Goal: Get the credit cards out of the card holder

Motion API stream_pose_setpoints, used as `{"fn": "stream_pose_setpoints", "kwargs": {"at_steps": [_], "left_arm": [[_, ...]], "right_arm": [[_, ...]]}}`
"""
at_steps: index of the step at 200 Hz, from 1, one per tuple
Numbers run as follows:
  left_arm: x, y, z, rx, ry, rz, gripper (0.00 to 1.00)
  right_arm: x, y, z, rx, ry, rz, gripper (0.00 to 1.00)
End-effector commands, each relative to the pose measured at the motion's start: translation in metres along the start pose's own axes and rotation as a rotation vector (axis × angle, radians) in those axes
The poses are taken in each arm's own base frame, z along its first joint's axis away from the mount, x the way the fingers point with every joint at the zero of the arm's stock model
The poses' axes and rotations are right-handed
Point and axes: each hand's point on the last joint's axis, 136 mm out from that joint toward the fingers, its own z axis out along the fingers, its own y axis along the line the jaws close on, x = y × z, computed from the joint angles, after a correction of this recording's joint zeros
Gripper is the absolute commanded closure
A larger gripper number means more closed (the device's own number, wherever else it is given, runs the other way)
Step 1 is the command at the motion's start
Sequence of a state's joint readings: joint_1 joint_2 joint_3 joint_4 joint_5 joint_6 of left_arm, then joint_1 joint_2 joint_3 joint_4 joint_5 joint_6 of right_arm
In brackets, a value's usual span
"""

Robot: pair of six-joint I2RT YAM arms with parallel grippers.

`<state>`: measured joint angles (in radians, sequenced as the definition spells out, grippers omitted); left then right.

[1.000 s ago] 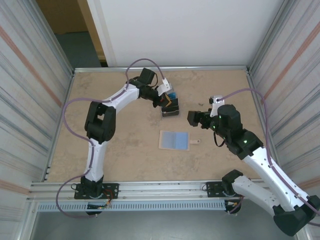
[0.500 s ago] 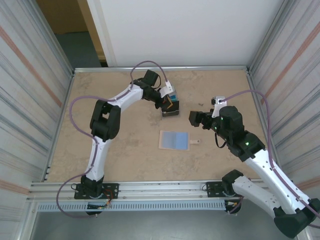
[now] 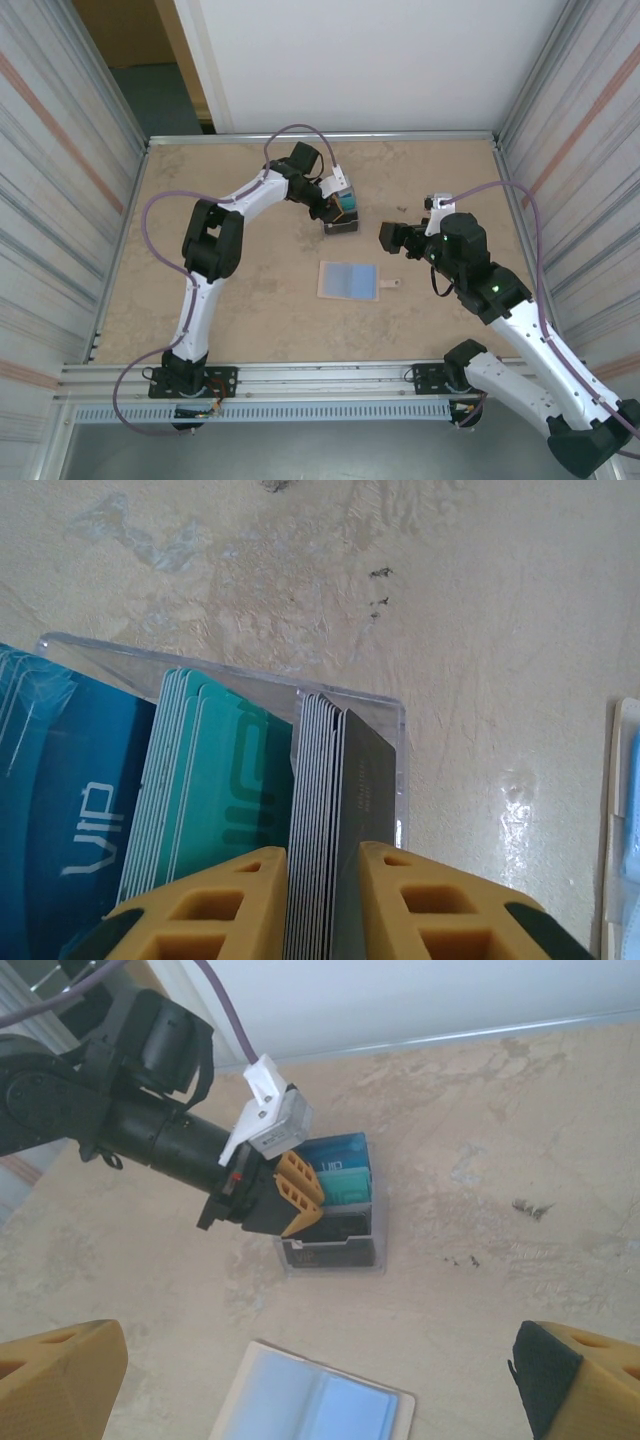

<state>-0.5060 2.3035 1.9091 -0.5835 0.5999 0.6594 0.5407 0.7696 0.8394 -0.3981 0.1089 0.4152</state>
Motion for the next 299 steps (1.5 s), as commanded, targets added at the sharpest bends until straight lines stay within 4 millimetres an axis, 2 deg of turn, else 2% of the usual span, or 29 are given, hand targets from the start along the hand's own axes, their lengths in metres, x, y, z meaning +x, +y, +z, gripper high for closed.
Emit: {"fn": "stream_pose_setpoints", "kwargs": {"at_steps": [1, 51, 59, 73, 95, 98, 111, 123, 132, 166, 201, 260, 274, 299], "left_arm": [[-0.014, -0.008, -0.016, -0.027, 0.006, 0.052, 0.73], [-0.038, -0.027, -0.051, -0.071, -0.043, 0.079, 0.72], [-0.049, -0.03, -0.068, -0.104, -0.073, 0.088, 0.72], [-0.052, -0.035, -0.082, -0.144, -0.094, 0.085, 0.71], [-0.053, -0.039, -0.106, -0.238, -0.124, 0.065, 0.59], [-0.052, -0.04, -0.11, -0.253, -0.129, 0.061, 0.54], [-0.049, -0.042, -0.123, -0.32, -0.151, 0.037, 0.44], [-0.043, -0.043, -0.137, -0.394, -0.171, 0.006, 0.3], [-0.038, -0.043, -0.149, -0.457, -0.183, -0.016, 0.24], [0.002, -0.041, -0.187, -0.708, -0.195, -0.134, 0.02], [0.051, -0.046, -0.228, -0.931, -0.242, -0.297, 0.01], [0.156, -0.046, -0.297, -1.272, -0.304, -0.557, 0.01], [0.174, -0.046, -0.306, -1.342, -0.299, -0.577, 0.01], [0.191, -0.045, -0.31, -1.398, -0.293, -0.568, 0.01]], "right_arm": [[0.003, -0.004, 0.001, 0.015, 0.004, 0.02, 0.01], [0.002, -0.014, 0.004, 0.063, -0.006, 0.033, 0.02], [0.003, -0.017, 0.005, 0.076, -0.006, 0.035, 0.02], [0.003, -0.021, 0.005, 0.096, -0.01, 0.04, 0.02], [0.003, -0.028, 0.005, 0.135, -0.021, 0.038, 0.02], [0.003, -0.03, 0.005, 0.143, -0.022, 0.04, 0.02], [0.002, -0.04, 0.004, 0.2, -0.035, 0.05, 0.02], [0.003, -0.049, 0.002, 0.252, -0.038, 0.059, 0.02], [0.004, -0.055, 0.002, 0.283, -0.034, 0.06, 0.02], [0.011, -0.065, 0.004, 0.34, -0.01, 0.046, 0.02], [0.013, -0.078, 0.005, 0.403, -0.016, 0.032, 0.02], [0.009, -0.103, 0.001, 0.458, -0.066, 0.08, 0.01], [0.009, -0.109, 0.0, 0.469, -0.089, 0.067, 0.02], [0.011, -0.12, 0.001, 0.493, -0.148, 0.049, 0.02]]}}
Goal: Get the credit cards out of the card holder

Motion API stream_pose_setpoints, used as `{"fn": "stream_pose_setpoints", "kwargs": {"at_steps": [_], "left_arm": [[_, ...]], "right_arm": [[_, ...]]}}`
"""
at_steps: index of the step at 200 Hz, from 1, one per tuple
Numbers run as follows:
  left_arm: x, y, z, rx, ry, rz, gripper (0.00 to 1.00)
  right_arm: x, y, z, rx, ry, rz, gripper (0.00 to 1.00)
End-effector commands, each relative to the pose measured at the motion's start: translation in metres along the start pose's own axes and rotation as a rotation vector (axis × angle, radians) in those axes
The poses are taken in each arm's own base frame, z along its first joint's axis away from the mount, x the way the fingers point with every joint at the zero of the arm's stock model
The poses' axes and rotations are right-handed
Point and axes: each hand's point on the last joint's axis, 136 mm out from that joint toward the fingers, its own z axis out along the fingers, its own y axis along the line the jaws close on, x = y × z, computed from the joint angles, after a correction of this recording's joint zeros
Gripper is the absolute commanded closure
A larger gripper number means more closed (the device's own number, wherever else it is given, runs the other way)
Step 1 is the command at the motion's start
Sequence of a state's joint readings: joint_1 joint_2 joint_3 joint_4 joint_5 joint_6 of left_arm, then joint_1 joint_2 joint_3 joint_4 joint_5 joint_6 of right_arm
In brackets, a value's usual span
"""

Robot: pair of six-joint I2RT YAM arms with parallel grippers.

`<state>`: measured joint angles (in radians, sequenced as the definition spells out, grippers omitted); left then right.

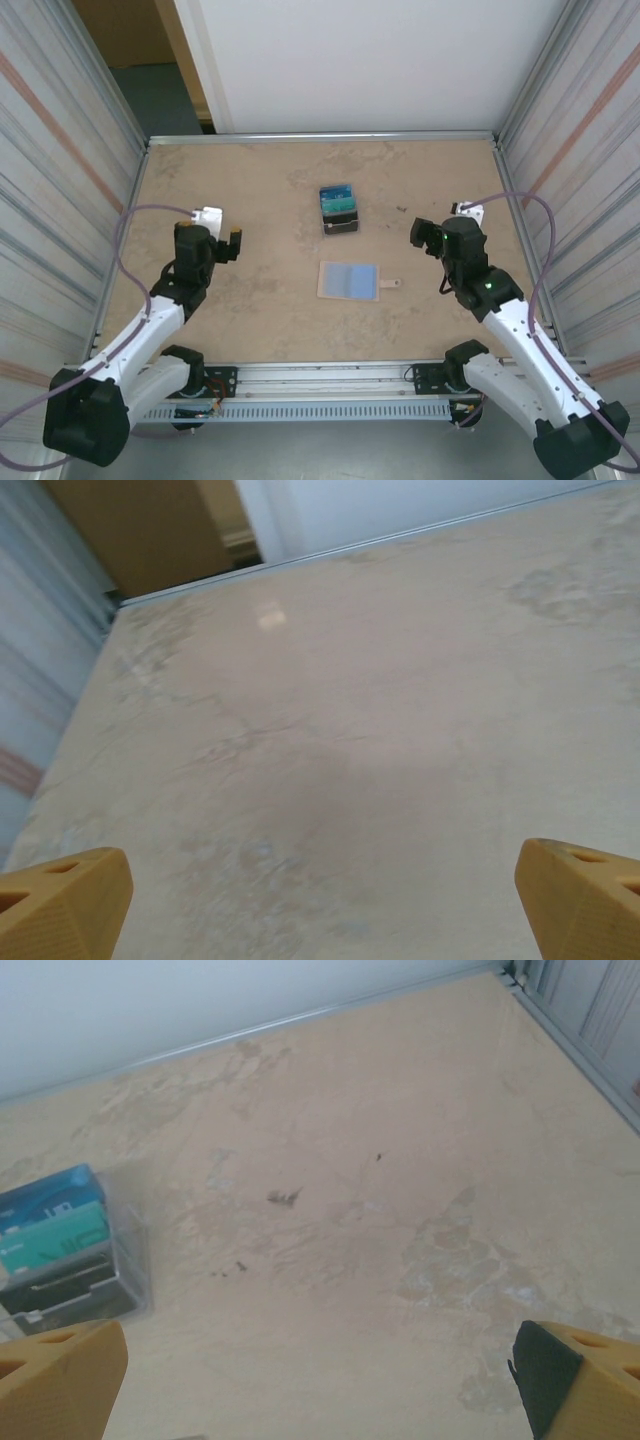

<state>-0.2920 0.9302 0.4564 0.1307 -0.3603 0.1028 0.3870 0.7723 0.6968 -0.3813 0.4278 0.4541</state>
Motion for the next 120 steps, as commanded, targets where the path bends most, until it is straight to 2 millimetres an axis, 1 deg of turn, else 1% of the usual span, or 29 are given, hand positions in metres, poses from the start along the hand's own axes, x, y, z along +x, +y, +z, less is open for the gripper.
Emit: {"fn": "stream_pose_setpoints", "kwargs": {"at_steps": [1, 33, 64, 94, 120], "left_arm": [[-0.004, 0.022, 0.0, -0.106, -0.069, -0.048, 0.01], [0.007, 0.024, 0.008, -0.088, -0.088, -0.075, 0.01], [0.017, 0.027, 0.018, -0.058, -0.098, -0.111, 0.01], [0.019, 0.027, 0.028, -0.058, -0.116, -0.088, 0.01], [0.02, 0.022, 0.041, -0.047, -0.13, -0.078, 0.01]], "right_arm": [[-0.01, -0.007, 0.002, 0.014, -0.093, -0.002, 0.02], [0.0, -0.012, 0.013, 0.033, -0.076, -0.045, 0.02], [0.004, -0.013, 0.023, 0.033, -0.071, -0.087, 0.02], [0.006, -0.021, 0.032, 0.04, -0.09, -0.086, 0.01], [0.012, -0.028, 0.042, 0.022, -0.093, -0.062, 0.02]]}}
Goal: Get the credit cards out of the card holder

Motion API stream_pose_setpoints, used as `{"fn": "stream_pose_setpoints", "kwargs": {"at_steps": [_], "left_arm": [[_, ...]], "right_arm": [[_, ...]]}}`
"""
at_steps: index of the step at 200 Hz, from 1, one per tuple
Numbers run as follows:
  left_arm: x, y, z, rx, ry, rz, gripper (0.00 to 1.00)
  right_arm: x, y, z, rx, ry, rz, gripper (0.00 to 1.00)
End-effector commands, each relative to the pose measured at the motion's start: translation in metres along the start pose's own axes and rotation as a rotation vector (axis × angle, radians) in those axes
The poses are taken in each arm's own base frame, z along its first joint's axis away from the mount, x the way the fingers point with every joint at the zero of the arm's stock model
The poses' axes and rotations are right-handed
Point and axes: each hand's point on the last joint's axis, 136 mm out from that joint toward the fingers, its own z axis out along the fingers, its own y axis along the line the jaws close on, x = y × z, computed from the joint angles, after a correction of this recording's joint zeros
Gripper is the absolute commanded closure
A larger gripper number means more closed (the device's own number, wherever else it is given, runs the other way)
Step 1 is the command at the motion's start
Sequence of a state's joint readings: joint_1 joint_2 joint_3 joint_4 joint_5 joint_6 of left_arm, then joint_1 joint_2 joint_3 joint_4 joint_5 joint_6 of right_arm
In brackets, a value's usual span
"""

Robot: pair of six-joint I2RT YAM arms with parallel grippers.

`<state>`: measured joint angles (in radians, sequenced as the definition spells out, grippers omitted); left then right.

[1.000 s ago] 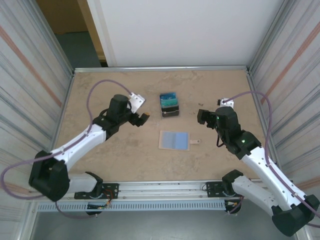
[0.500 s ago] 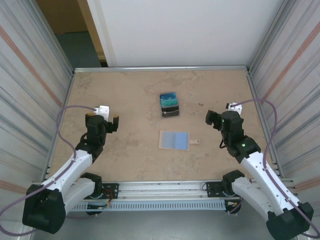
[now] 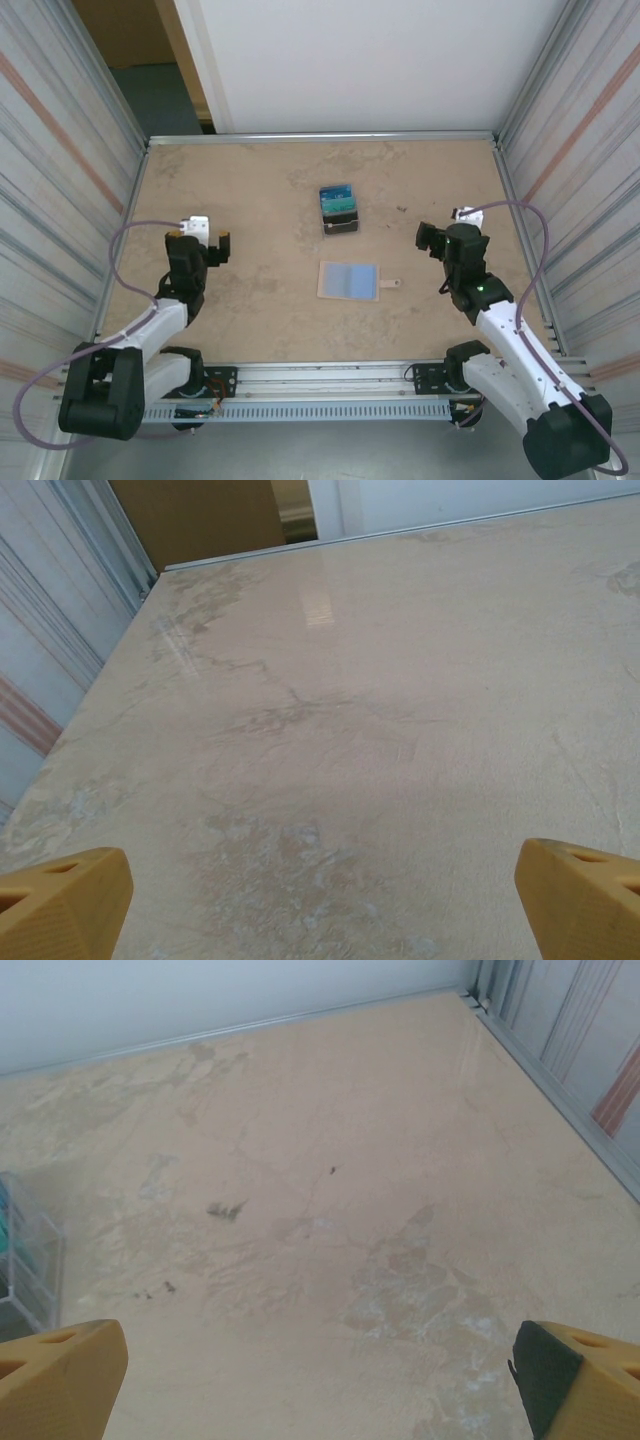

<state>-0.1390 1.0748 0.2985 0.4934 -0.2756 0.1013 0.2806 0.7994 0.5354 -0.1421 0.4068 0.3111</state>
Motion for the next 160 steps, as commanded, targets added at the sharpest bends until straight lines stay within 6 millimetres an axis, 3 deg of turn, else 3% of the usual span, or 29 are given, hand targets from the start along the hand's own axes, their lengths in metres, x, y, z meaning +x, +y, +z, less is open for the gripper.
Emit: {"fn": "stream_pose_setpoints", "kwargs": {"at_steps": [1, 61, 120, 160], "left_arm": [[-0.015, -0.004, 0.012, 0.016, -0.094, -0.003, 0.01], [0.0, -0.013, 0.04, 0.053, -0.092, -0.048, 0.01], [0.013, -0.024, 0.065, 0.16, 0.004, -0.049, 0.01], [0.013, -0.027, 0.065, 0.243, 0.012, -0.081, 0.01]], "right_arm": [[-0.003, -0.003, 0.011, -0.034, -0.045, 0.016, 0.02], [0.0, -0.01, 0.019, -0.088, -0.099, 0.018, 0.02], [0.002, -0.035, 0.025, -0.073, -0.11, 0.067, 0.02], [0.002, -0.042, 0.028, -0.079, -0.136, 0.094, 0.02]]}}
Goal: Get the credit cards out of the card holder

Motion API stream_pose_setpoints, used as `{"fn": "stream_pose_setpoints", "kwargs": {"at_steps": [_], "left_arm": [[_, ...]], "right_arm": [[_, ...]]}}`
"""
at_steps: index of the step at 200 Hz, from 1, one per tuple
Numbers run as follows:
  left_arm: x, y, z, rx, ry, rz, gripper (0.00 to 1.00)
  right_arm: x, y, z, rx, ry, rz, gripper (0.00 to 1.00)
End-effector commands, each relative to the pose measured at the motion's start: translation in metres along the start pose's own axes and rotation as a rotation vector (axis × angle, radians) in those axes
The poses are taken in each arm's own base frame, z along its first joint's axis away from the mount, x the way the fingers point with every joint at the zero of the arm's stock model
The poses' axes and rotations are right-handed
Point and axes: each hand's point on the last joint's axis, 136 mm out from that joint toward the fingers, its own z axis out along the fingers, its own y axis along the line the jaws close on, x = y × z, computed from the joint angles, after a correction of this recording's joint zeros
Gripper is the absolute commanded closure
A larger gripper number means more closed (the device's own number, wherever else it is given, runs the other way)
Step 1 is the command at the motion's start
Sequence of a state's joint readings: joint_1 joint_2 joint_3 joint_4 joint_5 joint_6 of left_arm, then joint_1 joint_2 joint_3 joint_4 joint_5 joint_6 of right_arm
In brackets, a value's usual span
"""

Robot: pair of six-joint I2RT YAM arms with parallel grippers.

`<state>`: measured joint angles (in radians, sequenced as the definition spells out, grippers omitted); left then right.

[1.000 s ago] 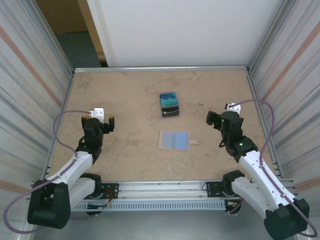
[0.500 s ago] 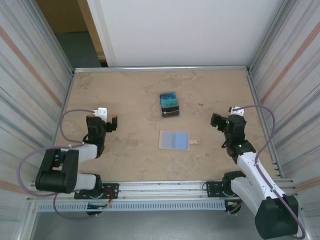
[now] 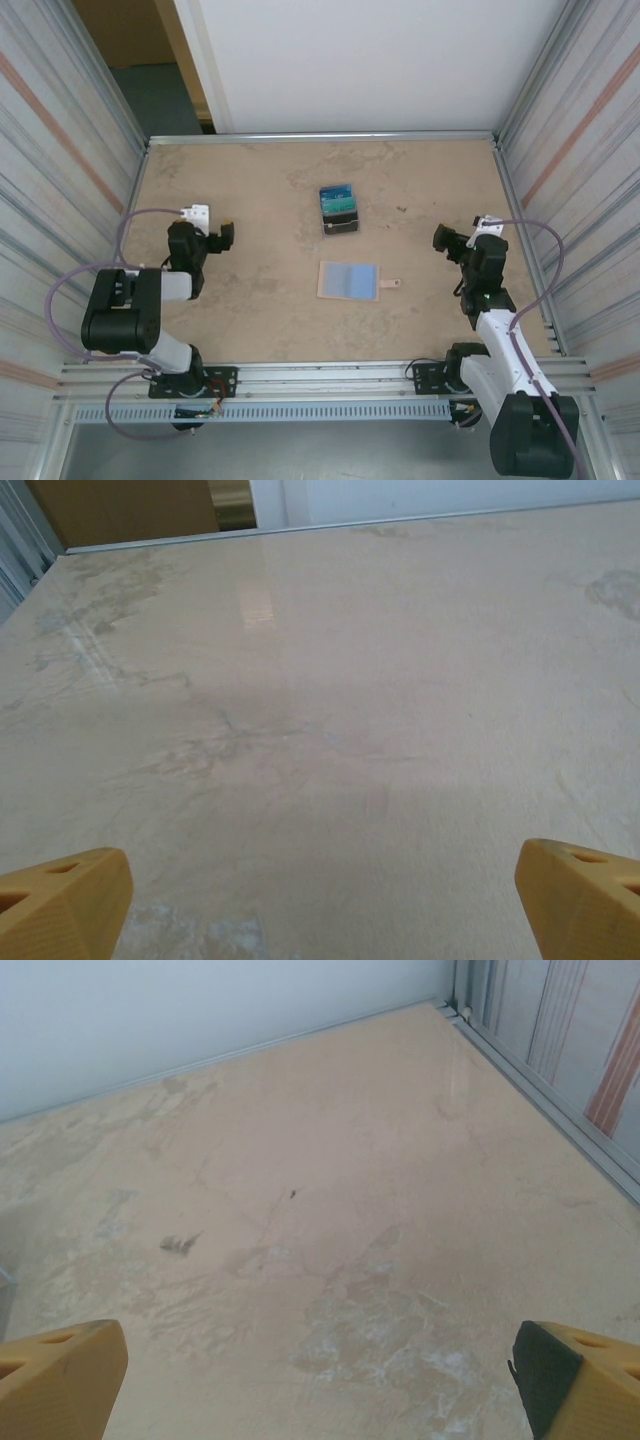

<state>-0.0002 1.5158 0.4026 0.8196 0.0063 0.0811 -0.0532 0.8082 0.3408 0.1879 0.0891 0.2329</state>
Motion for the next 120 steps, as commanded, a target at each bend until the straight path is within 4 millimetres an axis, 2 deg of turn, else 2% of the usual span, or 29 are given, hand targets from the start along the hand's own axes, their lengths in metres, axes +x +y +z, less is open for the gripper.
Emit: {"fn": "stream_pose_setpoints", "kwargs": {"at_steps": [1, 27, 60, 120], "left_arm": [[0.0, -0.014, 0.001, 0.089, 0.011, -0.013, 0.01], [0.0, -0.015, 0.0, 0.091, 0.012, -0.012, 0.01], [0.001, -0.015, 0.0, 0.092, 0.013, -0.013, 0.01], [0.0, -0.015, 0.0, 0.092, 0.011, -0.01, 0.01]], "right_arm": [[-0.009, 0.005, 0.0, -0.046, -0.053, 0.008, 0.02], [-0.005, 0.002, 0.007, -0.036, -0.047, -0.003, 0.01], [0.001, 0.007, 0.02, -0.07, -0.052, -0.008, 0.02], [0.012, 0.025, 0.04, -0.18, -0.05, -0.059, 0.02]]}}
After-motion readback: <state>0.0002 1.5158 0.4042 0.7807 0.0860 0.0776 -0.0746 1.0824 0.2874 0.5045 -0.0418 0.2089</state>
